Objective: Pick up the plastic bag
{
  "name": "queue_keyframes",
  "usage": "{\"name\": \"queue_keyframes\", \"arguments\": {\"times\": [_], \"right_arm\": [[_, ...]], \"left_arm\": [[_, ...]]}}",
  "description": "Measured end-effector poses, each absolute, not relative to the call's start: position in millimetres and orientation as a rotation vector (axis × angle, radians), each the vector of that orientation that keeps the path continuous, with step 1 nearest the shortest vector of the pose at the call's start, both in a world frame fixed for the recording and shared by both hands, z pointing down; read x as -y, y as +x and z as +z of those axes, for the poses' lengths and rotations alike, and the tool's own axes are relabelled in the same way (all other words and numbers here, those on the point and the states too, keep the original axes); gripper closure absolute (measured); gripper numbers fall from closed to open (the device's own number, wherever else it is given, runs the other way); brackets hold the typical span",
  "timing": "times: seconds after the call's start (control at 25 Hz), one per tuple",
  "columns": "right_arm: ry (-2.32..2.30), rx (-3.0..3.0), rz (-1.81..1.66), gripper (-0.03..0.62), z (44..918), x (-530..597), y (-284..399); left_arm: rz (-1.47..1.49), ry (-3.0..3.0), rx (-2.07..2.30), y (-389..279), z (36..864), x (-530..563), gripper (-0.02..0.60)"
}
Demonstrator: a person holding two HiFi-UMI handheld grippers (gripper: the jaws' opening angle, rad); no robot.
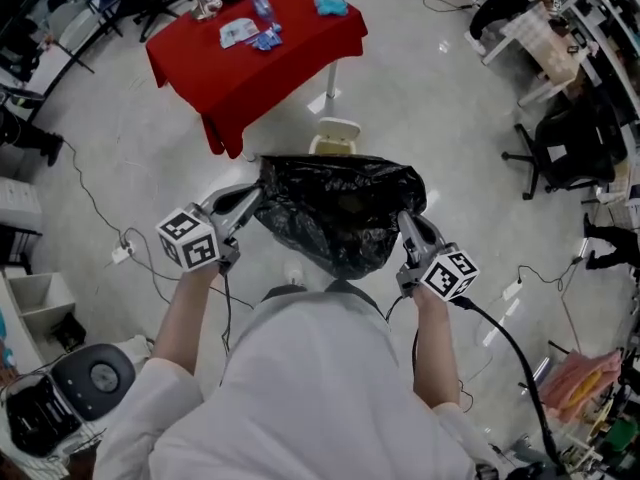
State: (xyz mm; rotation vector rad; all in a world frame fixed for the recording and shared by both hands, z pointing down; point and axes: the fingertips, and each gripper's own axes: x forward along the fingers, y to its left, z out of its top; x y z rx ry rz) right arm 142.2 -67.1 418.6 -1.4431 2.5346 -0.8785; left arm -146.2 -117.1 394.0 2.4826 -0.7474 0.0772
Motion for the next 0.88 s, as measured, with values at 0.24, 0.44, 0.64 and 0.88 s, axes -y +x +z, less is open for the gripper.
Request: {"name": "queue_keyframes", "arguments": {"times": [0.24, 0.44, 0.64, 0.88], "right_arm": [[-1.419, -2.533, -0.857, 0.592, 413, 57, 149], [-1.403, -2.552, -0.843, 0.592, 406, 53, 160], [-1.396, -2.562, -0.833, 0.592, 406, 56, 172], [-1.389, -2.566, -0.813, 0.592, 404, 63, 181]], "left_arm": [[0.059, 2.501, 0.775, -139, 383, 107, 0.575], [0.057, 2.502, 0.792, -131, 385, 103, 0.574], [0.074, 2.496, 0.797, -120, 392, 104, 0.575], [0.073, 2.504, 0.792, -106, 389, 112, 0.575]]}}
